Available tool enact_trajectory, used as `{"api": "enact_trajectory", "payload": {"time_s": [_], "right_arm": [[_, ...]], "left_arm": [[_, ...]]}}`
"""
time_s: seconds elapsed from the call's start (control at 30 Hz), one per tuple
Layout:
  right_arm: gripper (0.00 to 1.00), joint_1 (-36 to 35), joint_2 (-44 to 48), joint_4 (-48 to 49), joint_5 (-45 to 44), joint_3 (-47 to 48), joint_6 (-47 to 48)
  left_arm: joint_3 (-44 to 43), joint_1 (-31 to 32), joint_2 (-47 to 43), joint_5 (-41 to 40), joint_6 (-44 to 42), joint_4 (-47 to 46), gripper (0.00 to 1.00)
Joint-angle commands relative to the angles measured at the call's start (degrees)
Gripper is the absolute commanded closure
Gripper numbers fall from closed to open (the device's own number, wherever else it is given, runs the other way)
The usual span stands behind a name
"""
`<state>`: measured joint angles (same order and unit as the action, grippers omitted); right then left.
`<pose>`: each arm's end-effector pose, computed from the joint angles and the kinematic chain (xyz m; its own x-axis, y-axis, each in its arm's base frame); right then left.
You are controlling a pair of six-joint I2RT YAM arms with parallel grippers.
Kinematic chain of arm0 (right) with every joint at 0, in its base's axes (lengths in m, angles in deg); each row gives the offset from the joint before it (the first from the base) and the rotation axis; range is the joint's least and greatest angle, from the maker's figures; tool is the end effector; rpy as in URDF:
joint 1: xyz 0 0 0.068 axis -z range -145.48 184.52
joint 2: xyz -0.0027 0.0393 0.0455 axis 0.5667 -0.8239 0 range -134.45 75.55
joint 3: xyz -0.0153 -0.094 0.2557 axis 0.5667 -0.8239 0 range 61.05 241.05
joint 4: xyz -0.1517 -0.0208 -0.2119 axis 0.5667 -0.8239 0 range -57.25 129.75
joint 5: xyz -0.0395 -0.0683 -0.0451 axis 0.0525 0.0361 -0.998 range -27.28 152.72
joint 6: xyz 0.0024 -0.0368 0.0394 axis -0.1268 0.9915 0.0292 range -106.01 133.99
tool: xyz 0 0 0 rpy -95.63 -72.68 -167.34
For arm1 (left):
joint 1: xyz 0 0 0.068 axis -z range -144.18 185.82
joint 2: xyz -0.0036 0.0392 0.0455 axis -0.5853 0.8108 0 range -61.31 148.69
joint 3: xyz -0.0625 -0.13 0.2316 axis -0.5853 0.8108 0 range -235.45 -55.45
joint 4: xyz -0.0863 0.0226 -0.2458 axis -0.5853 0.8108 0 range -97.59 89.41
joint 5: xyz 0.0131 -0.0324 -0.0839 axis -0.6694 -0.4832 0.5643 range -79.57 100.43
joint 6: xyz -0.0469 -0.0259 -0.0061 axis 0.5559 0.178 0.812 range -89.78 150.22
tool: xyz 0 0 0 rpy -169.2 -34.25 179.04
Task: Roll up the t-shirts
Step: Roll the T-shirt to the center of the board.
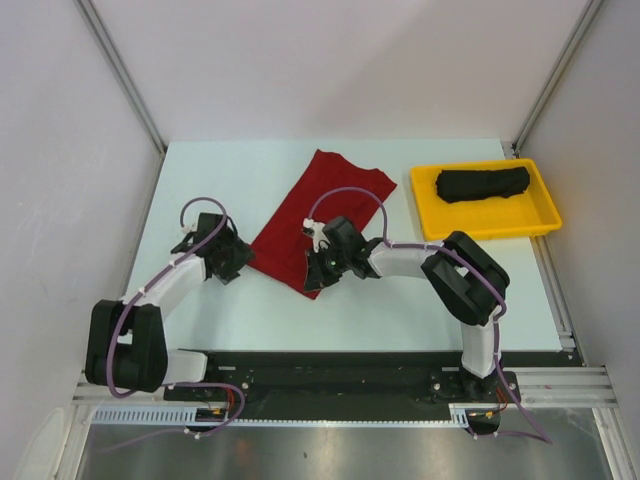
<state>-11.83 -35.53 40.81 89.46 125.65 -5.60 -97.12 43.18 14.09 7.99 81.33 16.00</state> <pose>0.2654 0.3016 0.1481 -0.7530 -0.3554 -0.5538 -0.6493 0.5382 0.5374 0.2478 -0.0305 0.1906 -0.6059 -0.7059 -0.3669 -0.5837 0.7078 -0.3979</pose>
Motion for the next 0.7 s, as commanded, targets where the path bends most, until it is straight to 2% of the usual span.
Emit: {"api": "enact_trajectory", "payload": {"time_s": [0.0,0.17,0.37,0.57,0.67], "right_arm": [[0.99,0.56,-0.88,0.78,1.12,-0.26,-0.8],[1.0,0.82,-0.97,0.79,1.47,-0.26,-1.15],[1.0,1.43,-1.15,0.17,1.56,-0.35,-0.71],[1.0,2.14,-0.97,0.0,2.26,-0.61,-0.71],[1.0,2.49,-1.15,0.26,2.7,-0.88,-0.97]], "left_arm": [[0.97,-0.32,1.06,-0.47,4.17,-4.6,0.33],[1.94,-0.41,4.23,0.24,6.45,-10.05,0.31],[2.21,-1.11,8.09,-0.02,8.04,-13.66,0.34],[0.8,-1.29,9.07,-2.13,8.04,-13.05,0.5],[-0.69,-1.38,9.77,-2.66,7.25,-11.73,0.65]]}}
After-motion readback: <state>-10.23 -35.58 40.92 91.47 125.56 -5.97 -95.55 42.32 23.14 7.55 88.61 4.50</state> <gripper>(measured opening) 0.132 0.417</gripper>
